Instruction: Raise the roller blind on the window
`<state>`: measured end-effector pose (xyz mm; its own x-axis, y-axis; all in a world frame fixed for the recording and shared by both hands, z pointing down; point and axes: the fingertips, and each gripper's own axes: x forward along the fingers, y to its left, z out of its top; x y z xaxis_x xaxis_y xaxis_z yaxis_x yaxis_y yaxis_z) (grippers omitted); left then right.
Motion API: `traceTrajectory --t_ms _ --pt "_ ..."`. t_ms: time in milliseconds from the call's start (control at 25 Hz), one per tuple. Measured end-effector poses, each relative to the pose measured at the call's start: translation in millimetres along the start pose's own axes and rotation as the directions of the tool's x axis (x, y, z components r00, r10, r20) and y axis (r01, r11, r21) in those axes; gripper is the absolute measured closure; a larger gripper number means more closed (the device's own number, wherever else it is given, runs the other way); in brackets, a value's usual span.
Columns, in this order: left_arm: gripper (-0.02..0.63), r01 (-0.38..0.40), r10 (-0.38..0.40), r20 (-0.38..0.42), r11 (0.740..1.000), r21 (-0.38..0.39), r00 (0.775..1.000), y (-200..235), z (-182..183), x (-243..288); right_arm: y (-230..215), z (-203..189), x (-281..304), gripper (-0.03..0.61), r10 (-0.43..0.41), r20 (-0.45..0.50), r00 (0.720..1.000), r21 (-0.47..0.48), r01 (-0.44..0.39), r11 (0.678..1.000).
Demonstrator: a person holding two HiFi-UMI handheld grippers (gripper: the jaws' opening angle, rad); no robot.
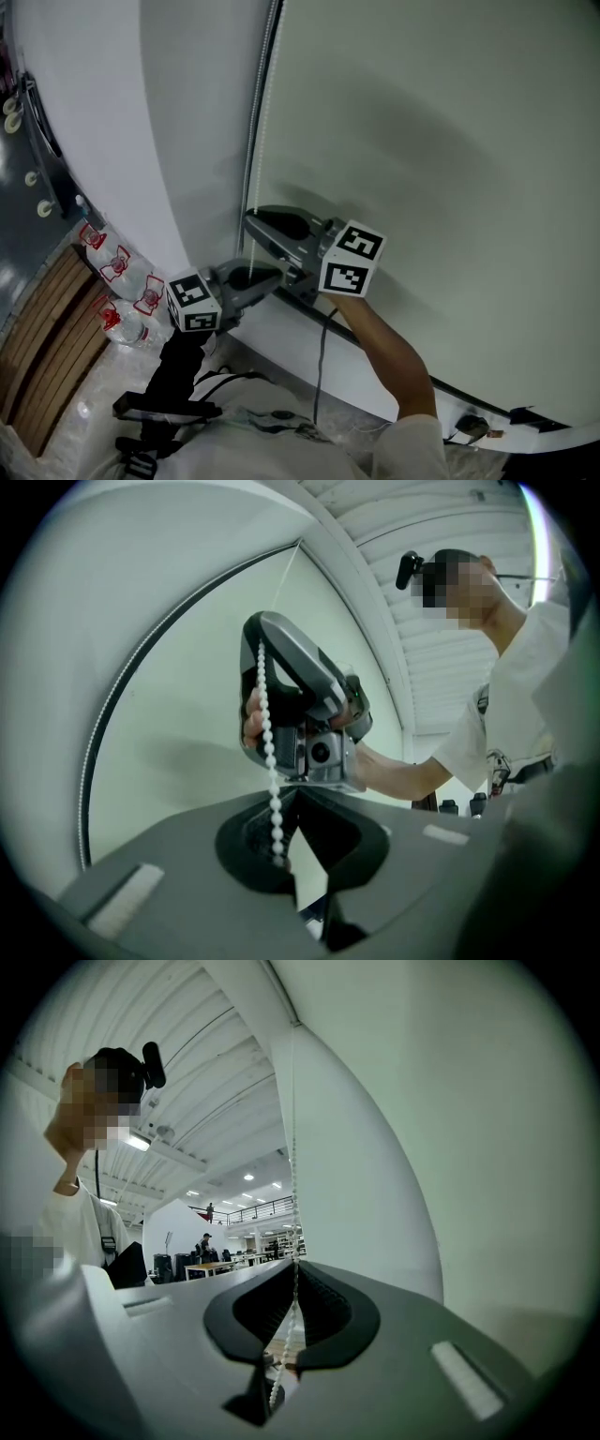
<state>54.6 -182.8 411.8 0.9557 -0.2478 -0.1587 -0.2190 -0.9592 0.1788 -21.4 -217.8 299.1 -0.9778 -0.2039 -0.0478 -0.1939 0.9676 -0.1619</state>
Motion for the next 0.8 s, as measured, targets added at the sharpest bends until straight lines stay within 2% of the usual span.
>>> traceTrajectory --t_ms 200,320,360,400,480,640,800 --pt "0.615 -0.002 0.002 0.014 1.000 -0.001 1.000 2 3 0 -8 -8 -8 0.563 -0.015 0.001 1.000 0.063 0.015 0.998" --pt "0.615 0.002 -0.002 0.020 1.000 0.002 1.000 1 4 -1 -10 2 -7 0.556 -0.032 0.023 0.999 0.020 0.032 0.999" --pt "0.615 0.002 -0.002 0.019 1.000 0.001 1.000 0 4 -1 -10 11 -7 0.519 -0.026 0.042 0.999 0.007 0.026 1.000" --pt "0.615 0.004 -0.004 0.019 1.000 0.000 1.000 -1 5 0 -9 25 -7 0.470 -0.015 0.072 0.997 0.007 0.014 1.000" --pt "0.615 0.009 -0.009 0.019 1.000 -0.003 1.000 -1 5 2 -6 63 -6 0.424 0.007 0.134 0.991 -0.013 -0.005 1.000" --pt "0.615 0.010 -0.010 0.015 1.000 -0.004 1.000 -1 3 4 1 137 5 0.390 0.037 0.184 0.982 -0.152 -0.008 0.988" --pt "0.615 0.012 -0.012 0.008 1.000 -0.008 1.000 -2 1 4 6 200 12 0.390 0.072 0.234 0.970 -0.234 -0.016 0.972"
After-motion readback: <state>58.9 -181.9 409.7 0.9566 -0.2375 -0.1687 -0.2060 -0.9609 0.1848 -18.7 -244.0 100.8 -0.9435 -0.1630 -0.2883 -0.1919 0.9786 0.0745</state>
